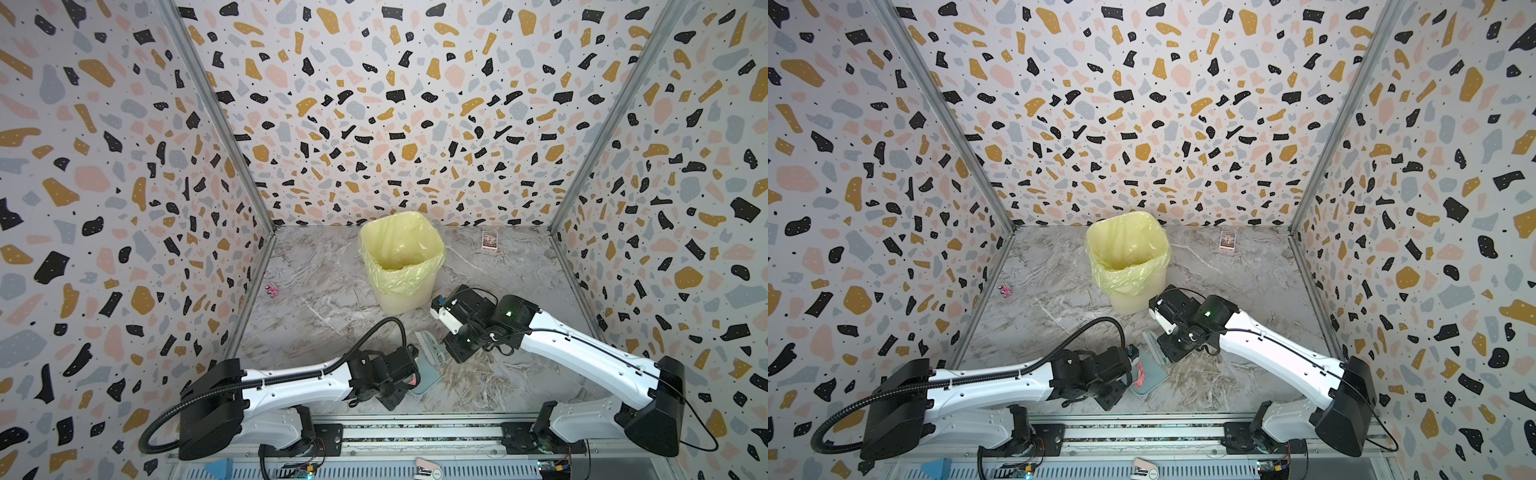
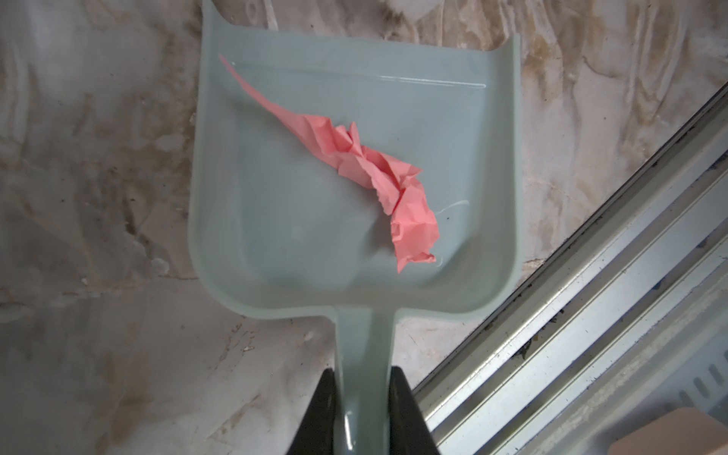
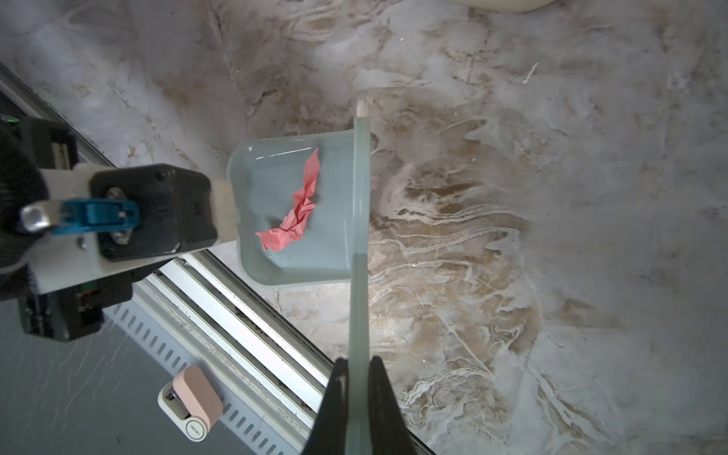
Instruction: Sweep away the paper scraps from the table
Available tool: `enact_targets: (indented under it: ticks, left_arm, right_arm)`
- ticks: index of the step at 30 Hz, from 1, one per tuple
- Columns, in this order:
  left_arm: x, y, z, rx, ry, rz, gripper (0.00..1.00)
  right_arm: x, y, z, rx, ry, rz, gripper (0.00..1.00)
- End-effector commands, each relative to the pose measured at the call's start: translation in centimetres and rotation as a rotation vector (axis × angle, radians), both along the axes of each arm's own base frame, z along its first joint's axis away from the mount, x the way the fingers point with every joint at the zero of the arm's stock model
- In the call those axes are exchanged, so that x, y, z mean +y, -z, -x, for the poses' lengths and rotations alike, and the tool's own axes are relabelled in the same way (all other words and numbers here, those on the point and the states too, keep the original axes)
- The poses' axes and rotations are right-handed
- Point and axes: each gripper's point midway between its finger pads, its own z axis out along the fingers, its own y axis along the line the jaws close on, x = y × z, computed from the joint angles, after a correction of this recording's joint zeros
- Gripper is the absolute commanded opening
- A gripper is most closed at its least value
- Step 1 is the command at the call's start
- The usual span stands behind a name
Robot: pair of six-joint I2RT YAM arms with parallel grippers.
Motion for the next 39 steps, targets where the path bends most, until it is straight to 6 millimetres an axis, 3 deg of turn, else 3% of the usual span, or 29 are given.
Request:
enact_targets:
  ticks: [1,9,20,28,39]
  left_arm:
    - [0.1,-0.4,-0.2,-0.023,-0.001,0.000,0.00]
    - [-0.8,-2.1,-0.6,-0.055,0.008,0.065,0.00]
    - [-2.6,-7.0,-0.4,-0.138,0.110,0.125,0.00]
    - [-4.3,-12.9,-0.8,-0.222,0.135,0.197,0.00]
    - [-3.3,-20.8,-2.7,-0.335,0.057,0.203,0.00]
  right_arm:
    - [-1.5,-1.0,-0.2,-0.034,0.028,0.004,0.00]
    - [-4.4,-1.3,-1.9,-0.061,0.152,-0.032,0.00]
    - [-7.5,-1.7,-3.5,-0.076,0.284,-0.122,0.00]
    - [-8.1,-1.8,-4.0,-0.083,0.311,-0.154,0.00]
    - [-8.6,-1.6,-4.2,-0.077,0.333,-0.183,0.00]
